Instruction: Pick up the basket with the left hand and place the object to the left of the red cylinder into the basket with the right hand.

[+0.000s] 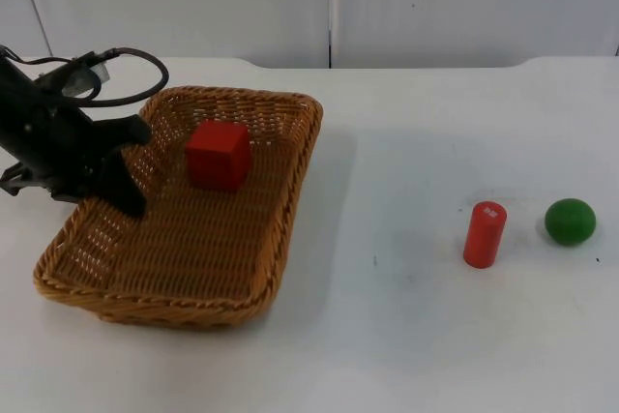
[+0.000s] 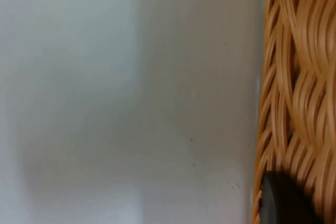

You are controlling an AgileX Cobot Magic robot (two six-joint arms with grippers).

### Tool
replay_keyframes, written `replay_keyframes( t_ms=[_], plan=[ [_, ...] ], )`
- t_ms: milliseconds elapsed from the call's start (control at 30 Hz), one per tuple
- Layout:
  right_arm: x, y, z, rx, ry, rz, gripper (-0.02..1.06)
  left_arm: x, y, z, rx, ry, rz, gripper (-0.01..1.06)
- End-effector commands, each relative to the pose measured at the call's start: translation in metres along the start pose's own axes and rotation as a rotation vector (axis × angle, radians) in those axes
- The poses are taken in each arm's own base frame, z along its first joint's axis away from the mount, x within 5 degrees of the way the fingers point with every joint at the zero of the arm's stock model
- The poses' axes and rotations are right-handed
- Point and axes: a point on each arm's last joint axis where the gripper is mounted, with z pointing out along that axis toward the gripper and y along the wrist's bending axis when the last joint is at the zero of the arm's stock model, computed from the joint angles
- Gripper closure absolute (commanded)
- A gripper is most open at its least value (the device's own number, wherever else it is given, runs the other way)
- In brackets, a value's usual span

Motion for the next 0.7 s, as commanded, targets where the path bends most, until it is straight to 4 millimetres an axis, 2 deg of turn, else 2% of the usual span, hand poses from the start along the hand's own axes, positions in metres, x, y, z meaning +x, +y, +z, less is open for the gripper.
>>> replay_keyframes(
  t_ms=[0,667],
  plan=[
    [-0.0006,-0.0007,-0.0021,0.010,-0.010,-0.011,0.30,-0.0038,0.0023,-0.0025,-0.015,-0.029,0.019,1.05],
    [-0.0004,-0.0007,-0.0021,0.009,-0.009,-0.011,0.30,-0.0098,0.0078,-0.0031,-0.078,-0.093,0.051,1.05]
  ],
)
